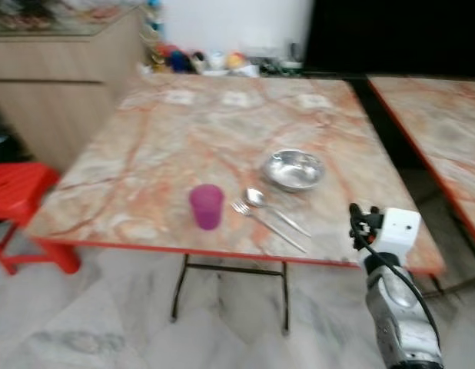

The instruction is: Setting the table

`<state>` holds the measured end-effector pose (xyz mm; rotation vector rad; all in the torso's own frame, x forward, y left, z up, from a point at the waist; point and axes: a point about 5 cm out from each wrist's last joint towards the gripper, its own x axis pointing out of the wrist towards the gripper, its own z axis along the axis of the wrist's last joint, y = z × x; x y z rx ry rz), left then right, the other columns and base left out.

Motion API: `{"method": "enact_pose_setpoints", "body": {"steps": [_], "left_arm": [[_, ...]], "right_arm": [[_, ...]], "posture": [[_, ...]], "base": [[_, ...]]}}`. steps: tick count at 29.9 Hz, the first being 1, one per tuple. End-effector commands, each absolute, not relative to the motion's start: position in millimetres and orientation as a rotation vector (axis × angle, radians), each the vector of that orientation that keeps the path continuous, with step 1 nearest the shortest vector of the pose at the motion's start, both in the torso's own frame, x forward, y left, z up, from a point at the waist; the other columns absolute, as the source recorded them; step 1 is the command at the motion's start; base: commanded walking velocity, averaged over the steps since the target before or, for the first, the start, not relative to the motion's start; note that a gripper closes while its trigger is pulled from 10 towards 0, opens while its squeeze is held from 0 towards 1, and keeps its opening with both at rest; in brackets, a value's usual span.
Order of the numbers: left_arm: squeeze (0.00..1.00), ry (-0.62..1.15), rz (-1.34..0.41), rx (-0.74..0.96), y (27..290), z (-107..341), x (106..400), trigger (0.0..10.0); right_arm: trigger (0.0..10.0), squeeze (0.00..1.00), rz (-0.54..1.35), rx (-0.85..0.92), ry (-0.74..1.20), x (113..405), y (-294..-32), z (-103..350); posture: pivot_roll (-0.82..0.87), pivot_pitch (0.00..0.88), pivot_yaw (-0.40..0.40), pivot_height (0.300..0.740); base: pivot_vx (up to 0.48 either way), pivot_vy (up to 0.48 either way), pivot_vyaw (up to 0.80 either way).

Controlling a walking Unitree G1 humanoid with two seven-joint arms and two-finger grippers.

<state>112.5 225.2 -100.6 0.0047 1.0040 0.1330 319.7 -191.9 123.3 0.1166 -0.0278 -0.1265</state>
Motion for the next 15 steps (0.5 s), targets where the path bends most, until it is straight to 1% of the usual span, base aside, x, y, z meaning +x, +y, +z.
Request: {"method": "enact_pose_setpoints", "body": {"steps": [1, 11, 15], "left_arm": [[0.00, 1.044, 0.152, 0.008, 230.6, -103.5, 98.0, 10.0], [0.00, 1.037, 0.153, 0.010, 232.5, -102.1, 102.2, 10.0], [0.00, 1.036, 0.155, 0.012, 235.3, -101.7, 100.6, 10.0]], "right_arm": [[10.0, 0.00, -0.117, 0.131, -0.027, 318.7, -187.3, 122.9], [10.0, 0.00, -0.112, 0.140, -0.036, 321.1, -184.6, 125.6], [10.0, 0.00, -0.144, 0.145, -0.037, 322.0, -188.0, 126.3]], "posture": [[-0.01, 0.096, -0.037, 0.740], [-0.01, 0.099, -0.037, 0.740], [-0.01, 0.098, -0.036, 0.740]], "base": [[0.281, 0.000, 0.00], [0.278, 0.000, 0.00], [0.280, 0.000, 0.00]]}}
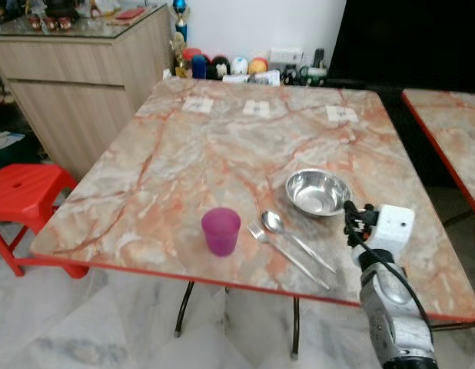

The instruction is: Setting the table

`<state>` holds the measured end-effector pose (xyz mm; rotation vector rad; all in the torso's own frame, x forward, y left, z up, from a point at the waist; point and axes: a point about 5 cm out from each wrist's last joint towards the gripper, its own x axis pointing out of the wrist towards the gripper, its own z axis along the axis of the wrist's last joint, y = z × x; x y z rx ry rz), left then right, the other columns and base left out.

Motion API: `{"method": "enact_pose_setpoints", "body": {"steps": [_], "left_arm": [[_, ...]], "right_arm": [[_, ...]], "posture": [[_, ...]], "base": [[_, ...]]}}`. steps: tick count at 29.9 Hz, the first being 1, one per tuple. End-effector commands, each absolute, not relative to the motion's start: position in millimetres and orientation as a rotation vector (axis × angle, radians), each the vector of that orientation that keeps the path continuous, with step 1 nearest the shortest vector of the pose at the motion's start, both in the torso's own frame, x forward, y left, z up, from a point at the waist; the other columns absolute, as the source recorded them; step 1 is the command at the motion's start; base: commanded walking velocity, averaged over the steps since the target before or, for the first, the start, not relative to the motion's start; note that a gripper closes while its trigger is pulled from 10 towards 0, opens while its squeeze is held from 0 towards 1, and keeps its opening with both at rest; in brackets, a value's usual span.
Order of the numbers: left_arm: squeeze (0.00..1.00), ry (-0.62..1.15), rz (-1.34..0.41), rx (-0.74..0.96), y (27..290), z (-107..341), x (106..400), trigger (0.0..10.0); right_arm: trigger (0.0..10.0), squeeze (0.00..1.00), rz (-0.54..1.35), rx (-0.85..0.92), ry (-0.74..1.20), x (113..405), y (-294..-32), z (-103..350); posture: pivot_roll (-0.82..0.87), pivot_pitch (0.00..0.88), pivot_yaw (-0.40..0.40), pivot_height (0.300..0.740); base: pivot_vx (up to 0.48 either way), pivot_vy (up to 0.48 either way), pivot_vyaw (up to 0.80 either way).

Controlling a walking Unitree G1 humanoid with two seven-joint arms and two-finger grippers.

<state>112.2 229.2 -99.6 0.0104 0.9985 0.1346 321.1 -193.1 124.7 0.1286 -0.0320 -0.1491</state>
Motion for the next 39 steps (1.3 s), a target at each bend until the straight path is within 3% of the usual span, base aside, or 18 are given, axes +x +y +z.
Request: {"method": "enact_pose_setpoints", "body": {"steps": [1, 8, 11, 12, 16, 17, 18, 19, 20, 24, 25, 26, 27, 39], "left_arm": [[0.00, 1.042, 0.158, 0.014, 239, -102, 95, 10.0], [0.00, 1.036, 0.164, 0.016, 244, -100, 99, 10.0], [0.00, 1.016, 0.153, 0.013, 235, -98, 116, 10.0], [0.00, 1.003, 0.136, 0.011, 221, -98, 130, 10.0], [0.00, 0.995, 0.120, 0.008, 208, -98, 138, 10.0], [0.00, 0.995, 0.117, 0.007, 205, -98, 138, 10.0], [0.00, 0.995, 0.116, 0.007, 204, -98, 138, 10.0], [0.00, 0.997, 0.113, 0.007, 202, -99, 137, 10.0], [0.00, 0.998, 0.112, 0.006, 200, -99, 137, 10.0], [0.00, 1.007, 0.106, 0.005, 195, -101, 135, 10.0], [0.00, 1.012, 0.099, 0.008, 193, -101, 134, 10.0], [0.00, 1.016, 0.095, 0.012, 191, -102, 134, 10.0], [0.00, 1.021, 0.093, 0.014, 190, -102, 133, 10.0], [0.00, 1.029, 0.101, 0.026, 202, -102, 130, 10.0]], "right_arm": [[10.0, 0.00, -0.165, 0.140, -0.024, 322, -191, 125], [10.0, 0.00, -0.196, 0.144, -0.027, 323, -196, 125], [10.0, 0.00, -0.203, 0.152, -0.028, 327, -196, 128], [10.0, 0.00, -0.215, 0.155, -0.017, 329, -197, 128], [10.0, 0.00, -0.244, 0.201, -0.014, 333, -200, 129], [10.0, 0.22, -0.258, 0.224, -0.015, 334, -201, 129], [10.0, 0.22, -0.268, 0.238, -0.016, 335, -202, 130], [10.0, 0.91, -0.279, 0.263, -0.017, 335, -202, 130], [10.0, 1.00, -0.287, 0.285, -0.018, 336, -203, 131], [10.0, 1.00, -0.323, 0.336, -0.006, 338, -206, 130], [10.0, 0.61, -0.339, 0.355, 0.003, 339, -207, 129], [10.0, 0.61, -0.349, 0.368, 0.009, 339, -208, 128], [10.0, 0.00, -0.365, 0.382, 0.028, 341, -208, 126], [10.0, 0.00, -0.347, 0.457, 0.114, 350, -202, 114]], "posture": [[-0.01, 0.099, -0.037, 0.740], [0.00, 0.100, -0.037, 0.740], [0.00, 0.101, -0.036, 0.740], [0.00, 0.101, -0.036, 0.740], [0.00, 0.100, -0.037, 0.740], [0.00, 0.100, -0.037, 0.740], [0.00, 0.100, -0.037, 0.740], [0.00, 0.100, -0.037, 0.740], [0.00, 0.100, -0.036, 0.740], [0.00, 0.100, -0.036, 0.740], [0.00, 0.100, -0.036, 0.740], [0.00, 0.100, -0.036, 0.740], [0.00, 0.099, -0.033, 0.740], [0.01, 0.101, -0.029, 0.740]], "base": [[0.255, 0.000, 0.00], [0.036, 0.000, 0.00], [0.000, 0.000, 0.00], [0.000, 0.000, 0.00], [0.000, 0.000, 0.00], [0.000, 0.000, 0.00], [0.000, 0.000, 0.00], [0.000, 0.000, 0.00], [0.000, 0.000, 0.00], [0.000, 0.000, 0.00], [0.000, 0.000, 0.00], [0.000, 0.000, 0.00], [0.000, 0.000, 0.00], [0.000, 0.000, 0.00]]}}
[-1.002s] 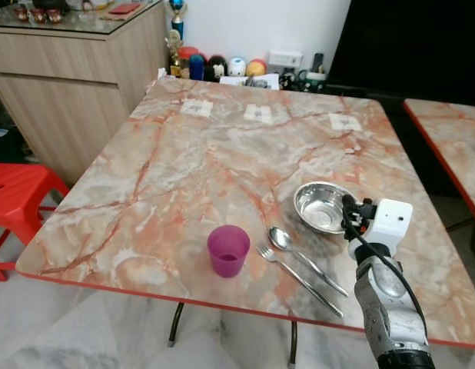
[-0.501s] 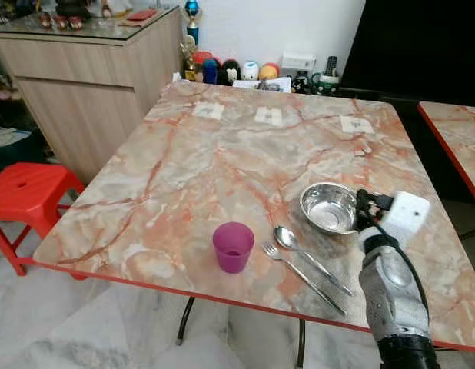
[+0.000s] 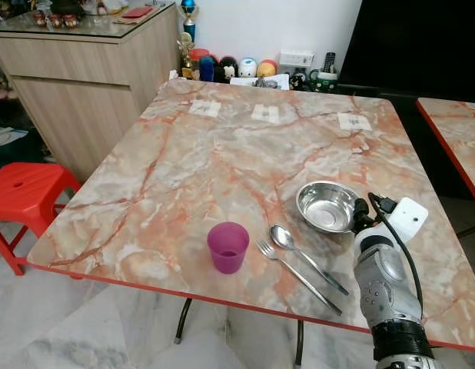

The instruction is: Setting the table

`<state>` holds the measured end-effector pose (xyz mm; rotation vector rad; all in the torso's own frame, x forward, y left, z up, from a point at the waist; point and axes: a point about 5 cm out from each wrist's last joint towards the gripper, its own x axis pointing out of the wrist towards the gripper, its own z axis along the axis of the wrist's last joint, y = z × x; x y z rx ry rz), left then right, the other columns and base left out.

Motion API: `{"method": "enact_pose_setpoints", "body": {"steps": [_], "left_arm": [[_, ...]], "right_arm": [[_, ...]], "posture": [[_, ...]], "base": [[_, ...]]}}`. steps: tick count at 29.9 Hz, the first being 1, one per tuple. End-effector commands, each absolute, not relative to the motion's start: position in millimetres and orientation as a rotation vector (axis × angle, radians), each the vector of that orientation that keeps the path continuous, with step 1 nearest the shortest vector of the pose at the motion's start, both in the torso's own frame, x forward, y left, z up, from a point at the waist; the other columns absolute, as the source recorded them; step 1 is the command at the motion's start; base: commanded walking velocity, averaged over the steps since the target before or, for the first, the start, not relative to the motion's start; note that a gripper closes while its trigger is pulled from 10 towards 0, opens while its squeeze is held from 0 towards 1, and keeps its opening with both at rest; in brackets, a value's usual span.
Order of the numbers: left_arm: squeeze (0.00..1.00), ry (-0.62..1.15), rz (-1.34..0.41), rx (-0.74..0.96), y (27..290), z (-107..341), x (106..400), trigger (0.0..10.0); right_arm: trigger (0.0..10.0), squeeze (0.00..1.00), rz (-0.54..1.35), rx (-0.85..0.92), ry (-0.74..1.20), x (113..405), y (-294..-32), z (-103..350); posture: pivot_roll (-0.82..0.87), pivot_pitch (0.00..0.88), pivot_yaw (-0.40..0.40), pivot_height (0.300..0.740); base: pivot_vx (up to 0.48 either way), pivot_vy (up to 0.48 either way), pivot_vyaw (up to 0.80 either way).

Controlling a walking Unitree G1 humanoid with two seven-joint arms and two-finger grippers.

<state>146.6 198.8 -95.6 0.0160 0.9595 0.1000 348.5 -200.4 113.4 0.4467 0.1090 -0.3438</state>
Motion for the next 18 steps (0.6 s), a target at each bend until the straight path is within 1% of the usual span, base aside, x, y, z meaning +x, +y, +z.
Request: {"method": "enact_pose_setpoints", "body": {"steps": [1, 6, 12, 15, 18], "left_arm": [[0.00, 1.029, 0.101, 0.027, 202, -102, 130, 10.0], [0.00, 1.031, 0.098, 0.031, 202, -102, 130, 10.0], [0.00, 1.031, 0.094, 0.034, 203, -102, 130, 10.0], [0.00, 1.023, 0.097, 0.037, 207, -99, 138, 10.0], [0.00, 1.022, 0.097, 0.038, 208, -98, 139, 10.0]], "right_arm": [[10.0, 0.00, -0.347, 0.459, 0.117, 350, -202, 114], [10.0, 0.00, -0.352, 0.461, 0.138, 352, -201, 112], [10.0, 0.00, -0.317, 0.493, 0.190, 353, -194, 103], [10.0, 0.00, -0.282, 0.507, 0.211, 354, -189, 99], [10.0, 0.00, -0.283, 0.514, 0.210, 354, -188, 98]], "posture": [[0.01, 0.102, -0.028, 0.740], [0.01, 0.103, -0.025, 0.740], [0.01, 0.102, -0.026, 0.740], [0.02, 0.101, -0.024, 0.740], [0.02, 0.101, -0.025, 0.740]], "base": [[0.000, 0.000, 0.00], [0.000, 0.000, 0.00], [0.000, 0.000, 0.00], [0.000, 0.000, 0.00], [0.000, 0.000, 0.00]]}}
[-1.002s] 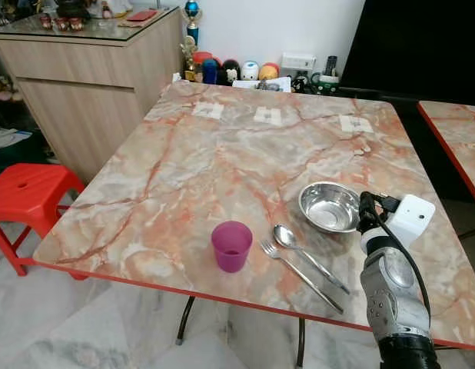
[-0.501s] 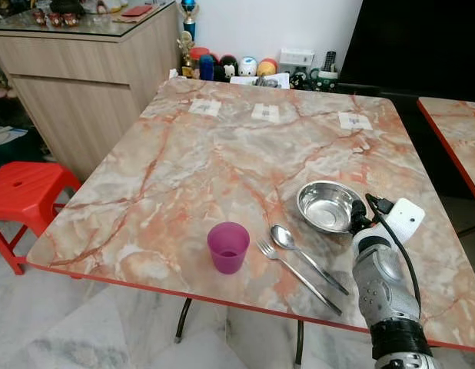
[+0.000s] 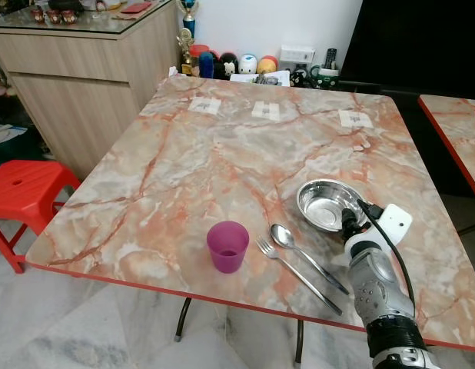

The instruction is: Setting the table

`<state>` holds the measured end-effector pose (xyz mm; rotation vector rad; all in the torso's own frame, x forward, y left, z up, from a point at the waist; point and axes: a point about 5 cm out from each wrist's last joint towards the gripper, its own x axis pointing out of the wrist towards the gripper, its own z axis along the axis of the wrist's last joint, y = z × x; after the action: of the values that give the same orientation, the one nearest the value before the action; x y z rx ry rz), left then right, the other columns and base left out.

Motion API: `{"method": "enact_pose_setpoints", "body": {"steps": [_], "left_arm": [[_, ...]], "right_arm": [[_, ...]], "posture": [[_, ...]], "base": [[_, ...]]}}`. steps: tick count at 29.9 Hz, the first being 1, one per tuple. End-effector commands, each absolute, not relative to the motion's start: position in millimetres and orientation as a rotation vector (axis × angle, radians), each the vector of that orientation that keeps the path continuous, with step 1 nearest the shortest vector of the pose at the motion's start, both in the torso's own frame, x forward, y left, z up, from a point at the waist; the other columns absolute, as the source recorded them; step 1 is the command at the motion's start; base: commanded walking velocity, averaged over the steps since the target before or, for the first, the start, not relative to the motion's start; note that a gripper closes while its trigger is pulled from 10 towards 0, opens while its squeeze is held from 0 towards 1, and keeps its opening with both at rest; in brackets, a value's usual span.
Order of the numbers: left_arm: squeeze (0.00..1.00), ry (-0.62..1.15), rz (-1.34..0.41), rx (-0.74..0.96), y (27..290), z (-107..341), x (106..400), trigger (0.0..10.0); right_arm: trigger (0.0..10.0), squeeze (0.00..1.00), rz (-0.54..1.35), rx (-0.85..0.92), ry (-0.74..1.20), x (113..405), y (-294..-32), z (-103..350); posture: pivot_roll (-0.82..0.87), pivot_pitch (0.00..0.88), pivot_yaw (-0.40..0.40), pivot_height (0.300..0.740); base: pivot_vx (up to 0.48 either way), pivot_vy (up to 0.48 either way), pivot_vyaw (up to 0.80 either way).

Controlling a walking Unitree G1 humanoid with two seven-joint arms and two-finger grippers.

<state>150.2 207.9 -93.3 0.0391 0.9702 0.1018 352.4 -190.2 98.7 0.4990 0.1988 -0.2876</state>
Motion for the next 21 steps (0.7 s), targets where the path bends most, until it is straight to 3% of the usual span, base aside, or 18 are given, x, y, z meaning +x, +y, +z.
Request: {"method": "enact_pose_setpoints", "body": {"steps": [1, 2, 3, 4, 5, 21], "left_arm": [[0.00, 1.022, 0.097, 0.038, 208.1, -98.1, 138.9, 10.0], [0.00, 1.022, 0.097, 0.038, 208.4, -98.0, 139.1, 10.0], [0.00, 1.022, 0.097, 0.039, 208.6, -98.0, 139.3, 10.0], [0.00, 1.022, 0.097, 0.039, 208.7, -97.9, 139.4, 10.0], [0.00, 1.022, 0.097, 0.039, 208.7, -97.9, 139.4, 10.0], [0.00, 1.027, 0.086, 0.044, 208.6, -98.2, 138.6, 10.0]], "right_arm": [[10.0, 0.00, -0.283, 0.519, 0.210, 353.7, -187.8, 98.0], [10.0, 0.00, -0.282, 0.525, 0.211, 353.8, -187.6, 97.7], [4.7, 0.00, -0.280, 0.532, 0.211, 353.9, -187.3, 97.5], [2.9, 0.00, -0.278, 0.537, 0.212, 354.3, -187.3, 97.3], [1.7, 0.00, -0.278, 0.543, 0.211, 354.5, -187.4, 97.2], [2.1, 0.00, -0.294, 0.569, 0.201, 355.5, -190.3, 95.8]], "posture": [[0.02, 0.101, -0.025, 0.740], [0.02, 0.101, -0.025, 0.740], [0.02, 0.101, -0.025, 0.740], [0.02, 0.101, -0.025, 0.740], [0.02, 0.101, -0.025, 0.740], [0.01, 0.085, -0.023, 0.740]], "base": [[0.000, 0.000, 0.00], [0.000, 0.000, 0.00], [0.000, 0.000, 0.00], [0.000, 0.000, 0.00], [0.000, 0.000, 0.00], [0.000, 0.000, 0.00]]}}
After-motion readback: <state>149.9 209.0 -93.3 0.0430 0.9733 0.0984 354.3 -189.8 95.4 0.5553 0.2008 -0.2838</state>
